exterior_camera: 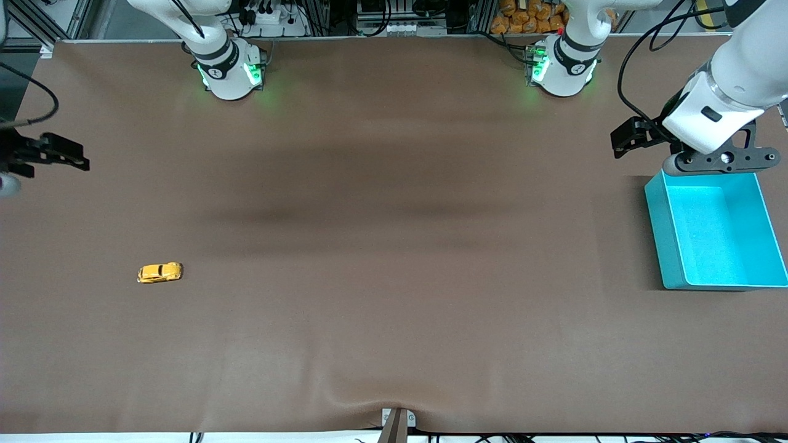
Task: Wind and store yellow beetle car
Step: 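Reach the right gripper toward the yellow toy car, then lower the right gripper over the yellow car and close on it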
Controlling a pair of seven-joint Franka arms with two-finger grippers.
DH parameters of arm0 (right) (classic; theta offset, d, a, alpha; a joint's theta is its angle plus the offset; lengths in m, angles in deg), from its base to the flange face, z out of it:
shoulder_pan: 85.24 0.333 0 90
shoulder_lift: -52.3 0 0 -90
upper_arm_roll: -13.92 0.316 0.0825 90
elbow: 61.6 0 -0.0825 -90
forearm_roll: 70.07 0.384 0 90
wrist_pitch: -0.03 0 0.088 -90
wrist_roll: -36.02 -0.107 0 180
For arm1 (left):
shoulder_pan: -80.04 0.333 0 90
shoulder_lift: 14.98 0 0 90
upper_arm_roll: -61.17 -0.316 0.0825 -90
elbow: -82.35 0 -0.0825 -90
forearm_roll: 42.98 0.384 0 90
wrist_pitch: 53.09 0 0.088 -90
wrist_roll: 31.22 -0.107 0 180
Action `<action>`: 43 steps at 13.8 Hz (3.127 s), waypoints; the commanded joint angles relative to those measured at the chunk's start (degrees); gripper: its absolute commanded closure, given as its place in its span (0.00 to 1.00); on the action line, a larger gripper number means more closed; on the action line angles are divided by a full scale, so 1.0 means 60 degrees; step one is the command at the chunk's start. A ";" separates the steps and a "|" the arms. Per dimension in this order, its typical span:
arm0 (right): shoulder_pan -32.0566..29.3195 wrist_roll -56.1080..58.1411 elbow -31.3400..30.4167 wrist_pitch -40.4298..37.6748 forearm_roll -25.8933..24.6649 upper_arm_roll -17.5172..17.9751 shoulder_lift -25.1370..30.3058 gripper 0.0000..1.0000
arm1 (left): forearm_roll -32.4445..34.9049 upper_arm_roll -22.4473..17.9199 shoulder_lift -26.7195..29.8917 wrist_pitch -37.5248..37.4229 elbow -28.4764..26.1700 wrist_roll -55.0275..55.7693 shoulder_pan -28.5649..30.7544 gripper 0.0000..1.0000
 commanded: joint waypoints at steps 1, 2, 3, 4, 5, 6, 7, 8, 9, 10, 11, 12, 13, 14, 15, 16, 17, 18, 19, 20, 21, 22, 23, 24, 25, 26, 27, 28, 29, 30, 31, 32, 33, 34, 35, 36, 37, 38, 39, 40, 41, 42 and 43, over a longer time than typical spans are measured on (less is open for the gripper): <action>-0.0455 0.0715 0.0107 -0.0050 -0.0119 0.0014 -0.0460 0.00 | 0.0224 0.0046 -0.0003 -0.0137 0.0083 0.0089 -0.0067 0.00; -0.0574 0.1472 0.0034 -0.0064 -0.0104 0.0000 -0.0591 0.00 | 0.0210 0.0046 0.0012 -0.0137 0.0083 0.0176 -0.0053 0.00; -0.0647 0.2581 0.0033 -0.0007 -0.0206 -0.0001 -0.0767 0.00 | 0.0195 0.0046 0.0026 -0.0137 0.0098 0.0177 -0.0053 0.00; -0.0880 0.3695 0.0033 0.0110 -0.0221 -0.0001 -0.0972 0.00 | 0.0210 0.0046 0.0026 -0.0123 0.0112 0.0148 -0.0053 0.00; -0.1085 0.4706 0.0033 0.0329 -0.0207 -0.0001 -0.1235 0.00 | 0.0239 0.0031 0.0026 -0.0108 0.0098 0.0089 -0.0053 0.00; -0.1160 0.5485 -0.0025 0.0577 -0.0207 -0.0001 -0.1469 0.00 | 0.0312 0.0031 0.0026 -0.0108 0.0112 0.0089 -0.0053 0.00; -0.1117 0.6015 -0.0185 0.0928 -0.0236 -0.0001 -0.1573 0.00 | 0.0399 0.0046 0.0012 -0.0108 0.0112 0.0089 -0.0053 0.00; -0.1088 0.6397 -0.0563 0.1410 -0.0308 -0.0001 -0.1589 0.00 | 0.0429 0.0060 0.0012 -0.0108 0.0083 0.0103 -0.0067 0.00; -0.1044 0.6836 -0.0915 0.1922 -0.0440 -0.0001 -0.1574 0.00 | 0.0459 0.0104 0.0012 -0.0108 0.0083 0.0133 -0.0067 0.00; -0.0942 0.7450 -0.1180 0.2464 -0.0542 0.0028 -0.1574 0.00 | 0.0444 0.0104 0.0026 -0.0108 0.0083 0.0133 -0.0067 0.00; -0.0810 0.8036 -0.1516 0.3021 -0.0645 0.0029 -0.1545 0.00 | 0.0444 0.0119 0.0041 -0.0108 0.0083 0.0118 -0.0067 0.00; -0.0693 0.8549 -0.1940 0.3679 -0.0835 0.0029 -0.1487 0.00 | 0.0444 0.0119 0.0041 -0.0108 0.0083 0.0118 -0.0067 0.00; -0.0561 0.8975 -0.2365 0.4251 -0.1011 0.0029 -0.1443 0.00 | 0.0444 0.0119 0.0041 -0.0108 0.0069 0.0118 -0.0067 0.00; -0.0488 0.9458 -0.2659 0.4779 -0.1099 0.0029 -0.1442 0.00 | 0.0444 0.0119 0.0041 -0.0108 0.0068 0.0147 -0.0067 0.00; -0.0429 1.0028 -0.2908 0.5248 -0.1129 0.0029 -0.1457 0.00 | 0.0459 0.0119 0.0041 -0.0108 0.0068 0.0162 -0.0067 0.00; -0.0370 1.0643 -0.3288 0.5934 -0.1173 0.0029 -0.1472 0.00 | 0.0459 0.0119 0.0041 -0.0108 0.0068 0.0162 -0.0067 0.00; -0.0355 1.1316 -0.3698 0.6637 -0.1231 0.0029 -0.1472 0.00 | 0.0459 0.0119 0.0012 -0.0108 0.0068 0.0162 -0.0067 0.00; -0.0370 1.1918 -0.4006 0.7239 -0.1261 0.0029 -0.1486 0.00 | 0.0459 0.0119 -0.0003 -0.0108 0.0068 0.0162 -0.0067 0.00; -0.0370 1.2373 -0.4271 0.7767 -0.1261 0.0029 -0.1515 0.00 | 0.0444 0.0119 -0.0032 -0.0108 0.0083 0.0191 -0.0096 0.00; -0.0370 1.2740 -0.4462 0.8251 -0.1276 0.0029 -0.1603 0.00 | 0.0430 0.0119 -0.0032 -0.0093 0.0069 0.0191 -0.0111 0.00; -0.0370 1.3034 -0.4623 0.8691 -0.1276 0.0029 -0.1749 0.00 | 0.0430 0.0133 -0.0018 -0.0108 0.0068 0.0177 -0.0111 0.00; -0.0413 1.3269 -0.4799 0.9145 -0.1276 0.0029 -0.1852 0.00 | 0.0372 0.0134 -0.0018 -0.0093 0.0068 0.0162 -0.0111 0.00; -0.0530 1.3344 -0.4946 0.9425 -0.1276 0.0029 -0.1969 0.00 | 0.0342 0.0119 -0.0018 -0.0079 0.0068 0.0162 -0.0097 0.00; -0.0792 1.3330 -0.4962 0.9486 -0.1261 0.0029 -0.2216 0.00 | 0.0342 0.0119 -0.0018 -0.0079 0.0068 0.0162 -0.0111 0.00; -0.0997 1.3344 -0.4933 0.9617 -0.1232 0.0043 -0.2567 0.00 | 0.0472 0.0119 -0.0018 -0.0079 0.0068 0.0119 -0.0111 0.00; -0.1029 1.3344 -0.4947 0.9966 -0.1218 0.0043 -0.2846 0.00 | 0.0575 0.0119 -0.0018 -0.0064 0.0054 0.0060 -0.0111 0.00; -0.1072 1.3344 -0.4947 1.0245 -0.1203 0.0043 -0.3081 0.00 | 0.0605 0.0119 -0.0018 -0.0064 0.0054 0.0031 -0.0111 0.00; -0.1145 1.3344 -0.4933 1.0393 -0.1203 0.0043 -0.3272 0.00 | 0.0605 0.0133 -0.0032 -0.0064 0.0039 0.0030 -0.0126 0.00; -0.1132 1.3344 -0.4889 1.0539 -0.1188 0.0043 -0.3418 0.00 | 0.0605 0.0134 -0.0047 -0.0064 0.0010 0.0030 -0.0140 0.00; -0.1073 1.3344 -0.4888 1.0729 -0.1188 0.0043 -0.3536 0.00 | 0.0605 0.0134 -0.0047 -0.0064 -0.0005 0.0030 -0.0184 0.00; -0.1044 1.3344 -0.4888 1.0891 -0.1188 0.0043 -0.3624 0.00 | 0.0591 0.0134 -0.0047 -0.0064 0.0010 0.0016 -0.0170 0.00; -0.1058 1.3344 -0.4888 1.1023 -0.1188 0.0043 -0.3698 0.00 | 0.0591 0.0134 -0.0047 -0.0049 0.0010 0.0016 -0.0184 0.00; -0.1058 1.3344 -0.4888 1.1126 -0.1188 0.0043 -0.3771 0.00 | 0.0605 0.0134 -0.0047 -0.0049 0.0010 0.0016 -0.0185 0.00; -0.1058 1.3344 -0.4859 1.1170 -0.1188 0.0043 -0.3786 0.00 | 0.0605 0.0134 -0.0047 -0.0049 -0.0005 0.0016 -0.0185 0.00; -0.1044 1.3344 -0.4816 1.1171 -0.1188 0.0043 -0.3830 0.00 | 0.0605 0.0134 -0.0047 -0.0035 -0.0005 0.0016 -0.0185 0.00; -0.1043 1.3344 -0.4772 1.1185 -0.1188 0.0043 -0.3917 0.00 | 0.0605 0.0134 -0.0047 -0.0020 -0.0005 0.0016 -0.0185 0.00; -0.1043 1.3344 -0.4742 1.1316 -0.1188 0.0043 -0.4020 0.00 | 0.0605 0.0119 -0.0047 -0.0020 -0.0005 0.0030 -0.0185 0.00; -0.1043 1.3344 -0.4742 1.1448 -0.1188 0.0043 -0.4079 0.00 | 0.0605 0.0133 -0.0061 -0.0020 -0.0005 0.0030 -0.0185 0.00; -0.1043 1.3344 -0.4728 1.1507 -0.1188 0.0043 -0.4166 0.00 | 0.0605 0.0134 -0.0062 -0.0020 -0.0019 0.0030 -0.0185 0.00; -0.1043 1.3344 -0.4727 1.1508 -0.1188 0.0043 -0.4182 0.00 | 0.0605 0.0134 -0.0047 -0.0020 -0.0019 0.0030 -0.0185 0.00; -0.1043 1.3344 -0.4727 1.1522 -0.1188 0.0043 -0.4182 0.00 | 0.0605 0.0134 -0.0047 -0.0020 -0.0019 0.0030 -0.0185 0.00; -0.1043 1.3344 -0.4698 1.1537 -0.1188 0.0043 -0.4196 0.00 | 0.0605 0.0134 -0.0047 -0.0020 -0.0019 0.0074 -0.0185 0.00; -0.1043 1.3344 -0.4655 1.1537 -0.1188 0.0058 -0.4269 0.17 | 0.0591 0.0134 -0.0061 -0.0020 -0.0034 0.0176 -0.0185 0.00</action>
